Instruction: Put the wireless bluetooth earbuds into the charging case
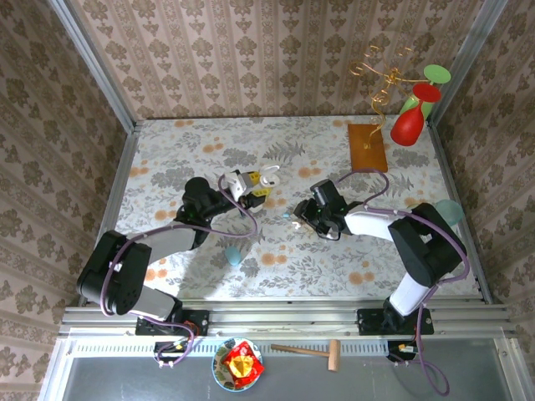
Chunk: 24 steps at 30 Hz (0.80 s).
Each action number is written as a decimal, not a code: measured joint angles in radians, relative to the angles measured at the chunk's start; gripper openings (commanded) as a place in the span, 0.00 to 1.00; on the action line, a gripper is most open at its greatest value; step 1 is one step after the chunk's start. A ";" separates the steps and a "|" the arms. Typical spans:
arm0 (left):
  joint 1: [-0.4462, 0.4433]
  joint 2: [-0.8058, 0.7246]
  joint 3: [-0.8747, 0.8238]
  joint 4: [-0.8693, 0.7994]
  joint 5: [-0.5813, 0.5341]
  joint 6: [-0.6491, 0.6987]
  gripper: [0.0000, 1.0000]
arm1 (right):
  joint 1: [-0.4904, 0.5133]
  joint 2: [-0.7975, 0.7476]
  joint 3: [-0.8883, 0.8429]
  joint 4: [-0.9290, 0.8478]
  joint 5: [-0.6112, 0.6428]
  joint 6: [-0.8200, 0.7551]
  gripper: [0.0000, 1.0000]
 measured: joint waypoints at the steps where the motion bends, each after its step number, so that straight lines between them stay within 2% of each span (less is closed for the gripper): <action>1: 0.000 0.000 0.000 -0.001 0.000 0.000 0.16 | -0.003 0.005 0.004 -0.002 0.001 -0.004 0.49; 11: 0.000 0.000 0.000 -0.002 -0.001 0.001 0.16 | -0.018 0.074 0.121 -0.063 0.040 -0.091 0.37; 24: 0.000 0.000 0.000 -0.002 -0.004 0.002 0.16 | -0.035 0.122 0.167 -0.115 0.042 -0.164 0.33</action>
